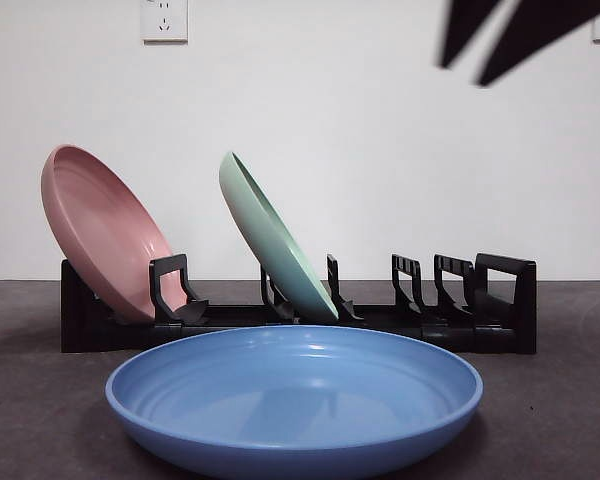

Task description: Place the plate

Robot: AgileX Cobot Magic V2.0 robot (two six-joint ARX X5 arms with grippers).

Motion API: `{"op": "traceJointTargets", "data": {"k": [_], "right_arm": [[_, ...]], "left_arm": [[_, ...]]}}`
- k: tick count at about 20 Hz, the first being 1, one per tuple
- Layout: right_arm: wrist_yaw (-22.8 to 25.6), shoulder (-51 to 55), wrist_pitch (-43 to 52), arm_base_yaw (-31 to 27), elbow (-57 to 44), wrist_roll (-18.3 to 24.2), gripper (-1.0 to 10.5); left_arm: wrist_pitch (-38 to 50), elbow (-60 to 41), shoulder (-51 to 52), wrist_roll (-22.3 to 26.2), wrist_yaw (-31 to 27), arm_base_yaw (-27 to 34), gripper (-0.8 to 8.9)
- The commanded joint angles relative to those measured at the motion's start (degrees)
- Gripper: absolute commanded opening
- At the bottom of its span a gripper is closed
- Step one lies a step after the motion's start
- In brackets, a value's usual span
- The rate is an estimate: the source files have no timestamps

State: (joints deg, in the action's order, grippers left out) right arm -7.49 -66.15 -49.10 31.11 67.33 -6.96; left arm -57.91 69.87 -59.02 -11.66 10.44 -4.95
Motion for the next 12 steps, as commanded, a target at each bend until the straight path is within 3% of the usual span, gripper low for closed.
{"op": "traceJointTargets", "data": {"k": [1, 6, 12], "right_arm": [[-0.02, 1.07, -1.68, -5.44, 0.55, -1.55, 2.1], [0.0, 2.62, -5.31, -12.57, 0.52, 0.2, 2.1], [0.0, 2.62, -6.64, -14.01, 0.55, 1.2, 2.1]], "left_arm": [[1.11, 3.08, -4.26, -0.87, -0.66, -2.49, 2.83], [0.96, 10.34, -15.23, 0.55, -12.94, -9.03, 2.83], [3.06, 16.41, -25.92, 1.84, -20.72, -12.7, 2.83]]}}
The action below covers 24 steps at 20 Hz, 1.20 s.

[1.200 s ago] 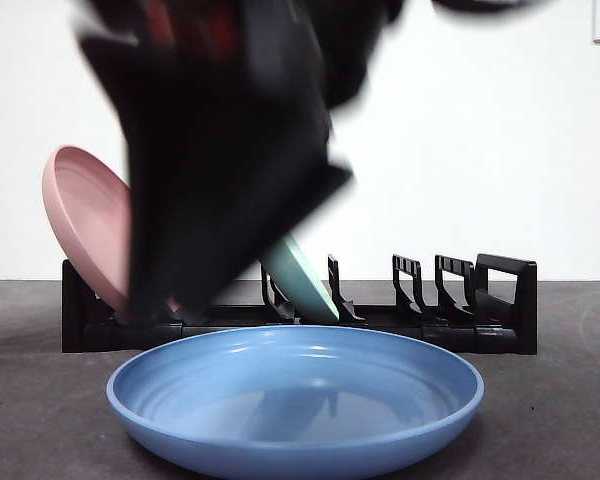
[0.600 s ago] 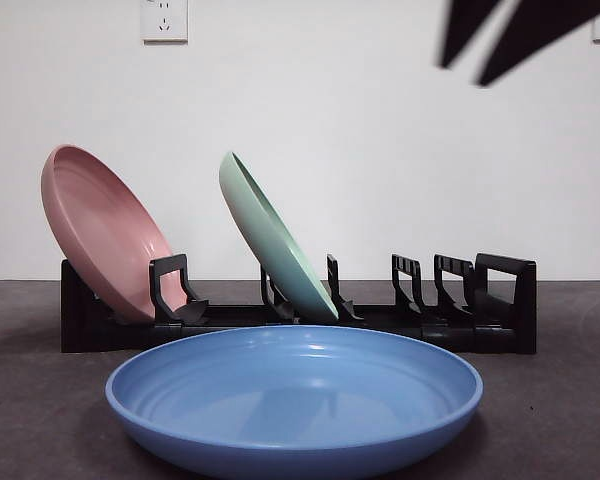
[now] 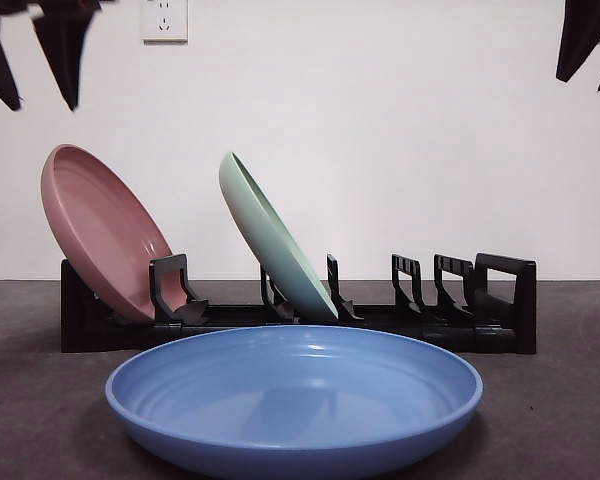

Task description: Place the plate

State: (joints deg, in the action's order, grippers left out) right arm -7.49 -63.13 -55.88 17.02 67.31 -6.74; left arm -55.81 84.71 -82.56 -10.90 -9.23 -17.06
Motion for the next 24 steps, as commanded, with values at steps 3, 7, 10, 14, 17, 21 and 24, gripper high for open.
{"op": "traceJointTargets", "data": {"k": [3, 7, 10, 14, 17, 21, 24], "right_arm": [[0.0, -0.39, 0.13, 0.09, 0.55, 1.01, 2.1], [0.02, -0.39, 0.13, 0.09, 0.55, 1.01, 2.1], [0.0, -0.39, 0.09, 0.09, 0.57, 1.01, 2.1], [0.0, -0.39, -0.09, 0.09, 0.55, 1.01, 2.1], [0.0, -0.39, -0.22, 0.09, 0.55, 1.01, 2.1], [0.0, -0.39, -0.44, 0.09, 0.55, 1.01, 2.1], [0.0, -0.39, -0.44, 0.09, 0.55, 1.03, 2.1]], "left_arm": [[1.99, 1.86, -5.81, 1.25, -4.31, -1.27, 2.83], [3.19, 1.86, -8.52, 1.25, -5.84, -1.4, 2.8], [4.76, 1.86, -8.66, 1.27, -5.86, -1.4, 1.61], [4.83, 1.88, -8.66, 1.25, -5.88, -1.38, 0.08], [3.69, 2.89, -8.66, 1.25, -6.49, -1.38, 0.08], [-2.84, 9.86, -8.63, 2.08, -11.15, -1.38, 0.08], [-10.78, 18.05, -8.33, 2.82, -13.73, -1.01, 0.08]]}}
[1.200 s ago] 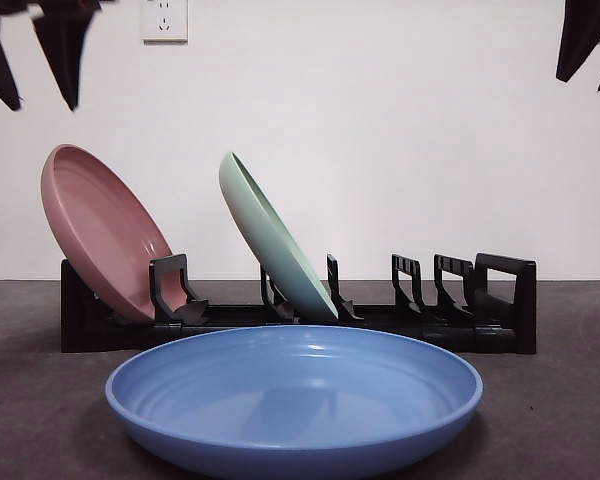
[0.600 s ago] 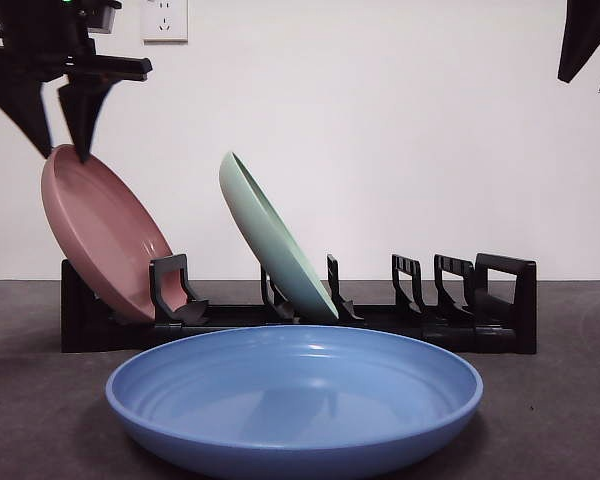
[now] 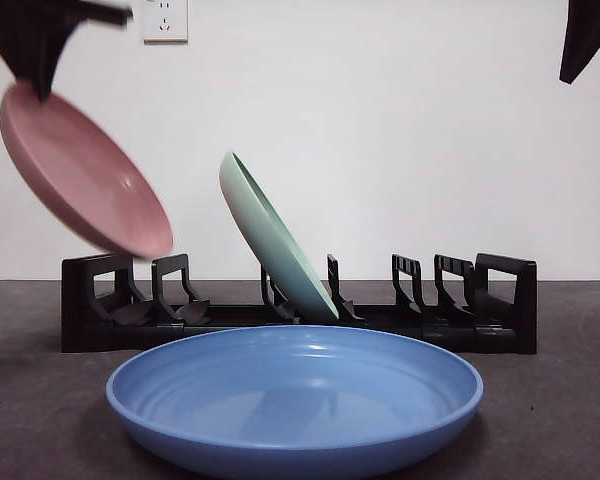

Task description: Place the plate

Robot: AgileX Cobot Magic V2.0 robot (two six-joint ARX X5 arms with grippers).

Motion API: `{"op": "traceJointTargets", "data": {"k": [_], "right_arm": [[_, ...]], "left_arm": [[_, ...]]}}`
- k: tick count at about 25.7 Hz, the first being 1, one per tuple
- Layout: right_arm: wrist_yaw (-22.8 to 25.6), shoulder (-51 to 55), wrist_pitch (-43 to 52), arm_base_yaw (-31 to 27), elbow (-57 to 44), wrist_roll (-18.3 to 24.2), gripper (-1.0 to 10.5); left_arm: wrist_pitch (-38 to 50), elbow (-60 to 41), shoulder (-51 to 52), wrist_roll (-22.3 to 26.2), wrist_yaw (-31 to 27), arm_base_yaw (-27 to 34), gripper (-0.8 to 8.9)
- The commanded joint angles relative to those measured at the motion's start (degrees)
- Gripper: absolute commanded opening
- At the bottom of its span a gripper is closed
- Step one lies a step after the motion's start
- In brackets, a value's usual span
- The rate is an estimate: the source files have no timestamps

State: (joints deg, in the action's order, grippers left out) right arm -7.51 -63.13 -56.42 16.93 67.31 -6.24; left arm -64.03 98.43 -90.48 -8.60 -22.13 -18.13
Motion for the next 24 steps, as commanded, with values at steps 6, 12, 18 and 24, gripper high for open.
{"op": "traceJointTargets", "data": {"k": [6, 12, 18, 24], "right_arm": [[0.02, -0.39, 0.09, 0.17, 0.55, 0.68, 2.1], [0.02, -0.39, 0.09, 0.17, 0.55, 0.68, 2.1], [0.02, -0.39, 0.09, 0.17, 0.55, 0.68, 2.1], [0.0, -0.39, 0.13, 0.17, 0.55, 0.68, 2.1]], "left_arm": [[-12.44, 8.87, 4.98, -1.75, -0.74, 0.59, 0.07], [-12.92, 1.25, 11.87, -4.37, 1.36, -0.42, 0.07], [-8.24, -14.43, 21.0, -8.0, 5.64, -1.84, 0.07], [-1.9, -28.11, 28.98, -11.47, 15.19, -2.82, 0.07]]}}
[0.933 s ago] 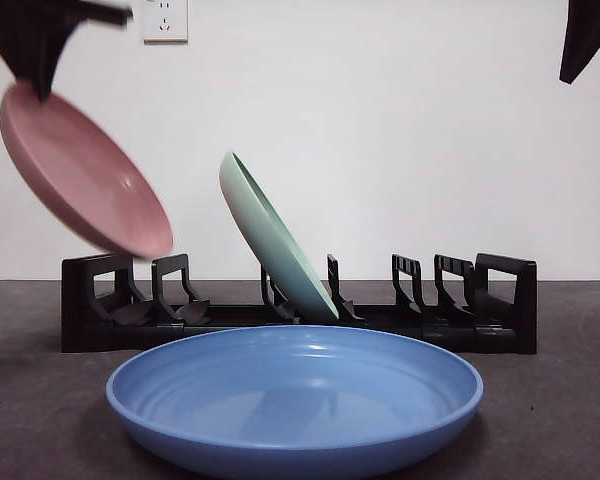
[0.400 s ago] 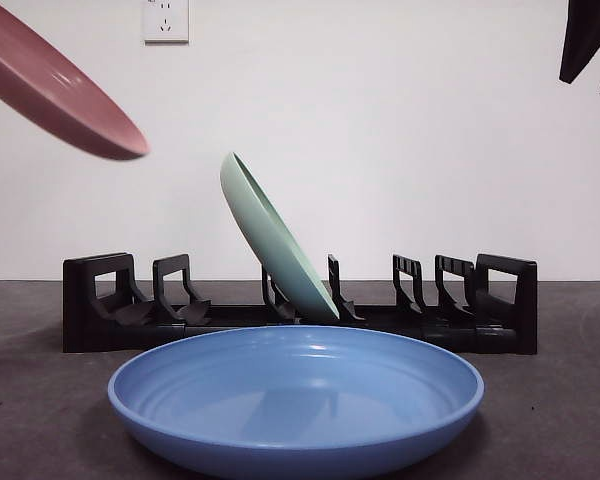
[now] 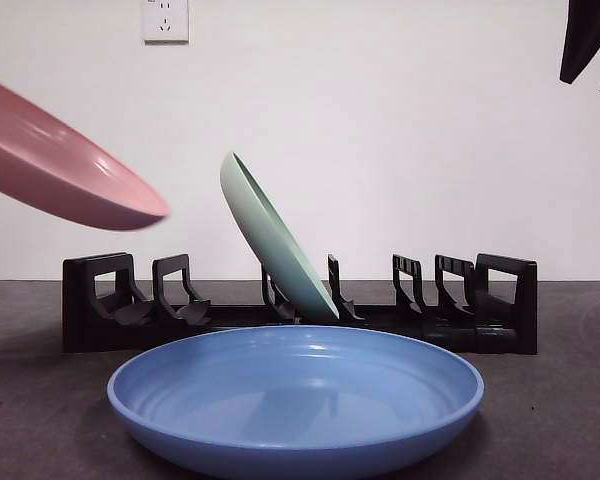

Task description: Place the plate

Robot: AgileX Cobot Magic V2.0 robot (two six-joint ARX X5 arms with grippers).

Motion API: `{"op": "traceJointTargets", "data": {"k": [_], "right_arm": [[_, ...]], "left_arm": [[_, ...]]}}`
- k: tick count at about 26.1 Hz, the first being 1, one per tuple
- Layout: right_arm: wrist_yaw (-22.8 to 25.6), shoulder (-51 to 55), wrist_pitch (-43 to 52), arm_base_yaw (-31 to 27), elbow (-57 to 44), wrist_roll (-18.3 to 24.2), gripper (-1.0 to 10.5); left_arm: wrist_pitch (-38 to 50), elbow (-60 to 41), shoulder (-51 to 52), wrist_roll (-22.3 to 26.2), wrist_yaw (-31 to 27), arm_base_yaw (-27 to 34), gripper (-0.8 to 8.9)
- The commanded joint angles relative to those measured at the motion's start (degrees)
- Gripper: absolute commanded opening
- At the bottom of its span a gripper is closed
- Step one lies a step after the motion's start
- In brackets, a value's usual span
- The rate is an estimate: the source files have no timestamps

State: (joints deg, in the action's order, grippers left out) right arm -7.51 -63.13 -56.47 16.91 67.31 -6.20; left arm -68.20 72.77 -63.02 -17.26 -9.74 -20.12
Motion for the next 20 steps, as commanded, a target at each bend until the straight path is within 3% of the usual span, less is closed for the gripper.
{"op": "traceJointTargets", "data": {"k": [1, 5, 13, 20], "right_arm": [[0.0, -0.39, 0.17, 0.2, 0.55, 0.63, 2.1], [0.0, -0.39, 0.0, 0.2, 0.55, 0.63, 2.1], [0.0, -0.39, -0.7, 0.2, 0.55, 0.63, 2.1], [0.0, -0.39, -0.66, 0.2, 0.55, 0.61, 2.1]], "left_arm": [[3.37, -4.31, 2.51, -3.56, 3.74, -1.14, 0.07], [7.43, -11.67, 5.44, -7.37, 9.4, -2.95, 0.07], [20.61, -22.47, 4.0, -13.7, 9.62, -9.16, 0.07], [30.1, -24.2, -5.09, -16.46, 9.62, -15.02, 0.07]]}}
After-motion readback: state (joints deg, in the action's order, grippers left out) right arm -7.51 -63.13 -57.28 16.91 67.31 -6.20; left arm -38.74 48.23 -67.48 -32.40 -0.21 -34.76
